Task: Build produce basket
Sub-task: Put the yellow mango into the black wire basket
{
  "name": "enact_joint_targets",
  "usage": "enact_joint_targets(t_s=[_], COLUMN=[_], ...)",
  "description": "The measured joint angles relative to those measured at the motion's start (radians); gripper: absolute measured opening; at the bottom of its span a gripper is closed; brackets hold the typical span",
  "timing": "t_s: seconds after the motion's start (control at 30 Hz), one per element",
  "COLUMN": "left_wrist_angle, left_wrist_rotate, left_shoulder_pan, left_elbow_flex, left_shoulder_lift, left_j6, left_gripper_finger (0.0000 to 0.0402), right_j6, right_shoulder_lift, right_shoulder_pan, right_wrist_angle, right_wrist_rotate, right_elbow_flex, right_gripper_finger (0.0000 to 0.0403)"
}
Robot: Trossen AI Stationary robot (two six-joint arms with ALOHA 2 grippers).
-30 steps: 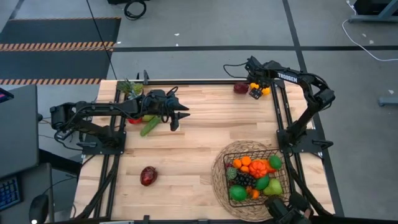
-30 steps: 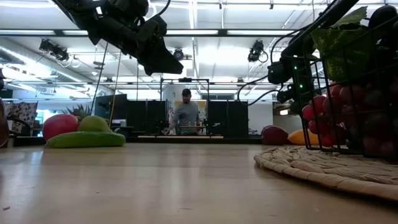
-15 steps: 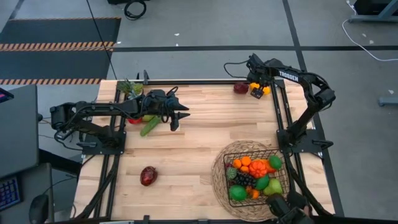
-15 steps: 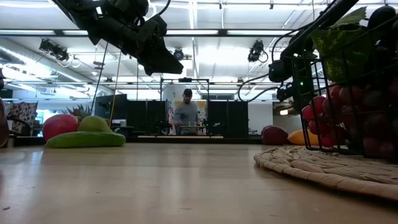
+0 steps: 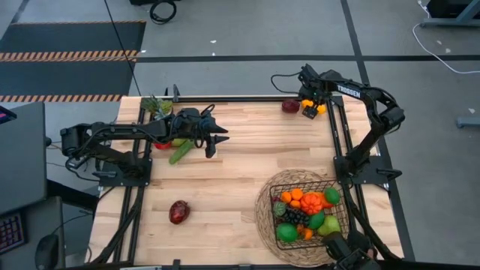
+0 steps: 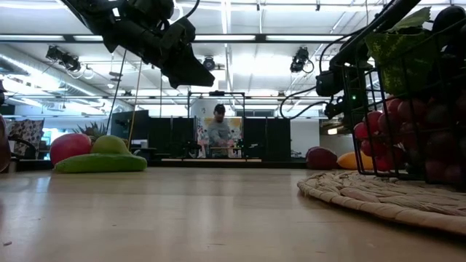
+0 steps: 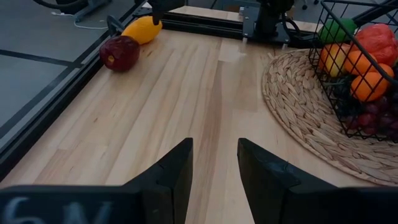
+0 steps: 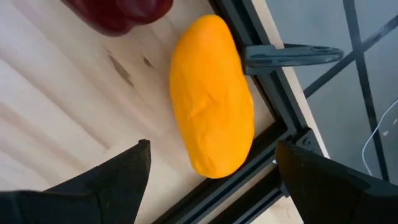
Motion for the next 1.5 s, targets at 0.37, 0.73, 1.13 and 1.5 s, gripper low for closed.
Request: enact_joint_targets(t_s=[0.37, 0.73, 1.13, 1.5], left_wrist_angle=[-0.002, -0.009, -0.008, -0.008], left_wrist_rotate=[0.000, 0.000, 0.000, 0.000], left_shoulder_pan=[0.000, -0.006, -0.006, -0.006], left_elbow_flex=[0.000, 0.000, 0.000, 0.000], left_shoulder_lift=[0.000, 0.000, 0.000, 0.000], left_j6=[-0.002, -0.006, -0.004, -0.025], left_gripper_finger=[0.0132, 0.0132, 0.0132, 0.0132], right_j6=[0.002, 0.029, 0.062, 0.055], right_shoulder_lift=[0.000, 0.000, -0.016, 0.043], right_shoulder_pan=[-0.008, -0.008, 0.099, 0.062], right_wrist_angle=[-0.070, -0.041, -0.132, 0.011], right_wrist_rotate=[0.029, 0.056, -0.040, -0.028], right_elbow_flex=[0.000, -0.007, -0.009, -0.033], right_gripper_finger=[0.0347, 0.0347, 0.0347, 0.0347])
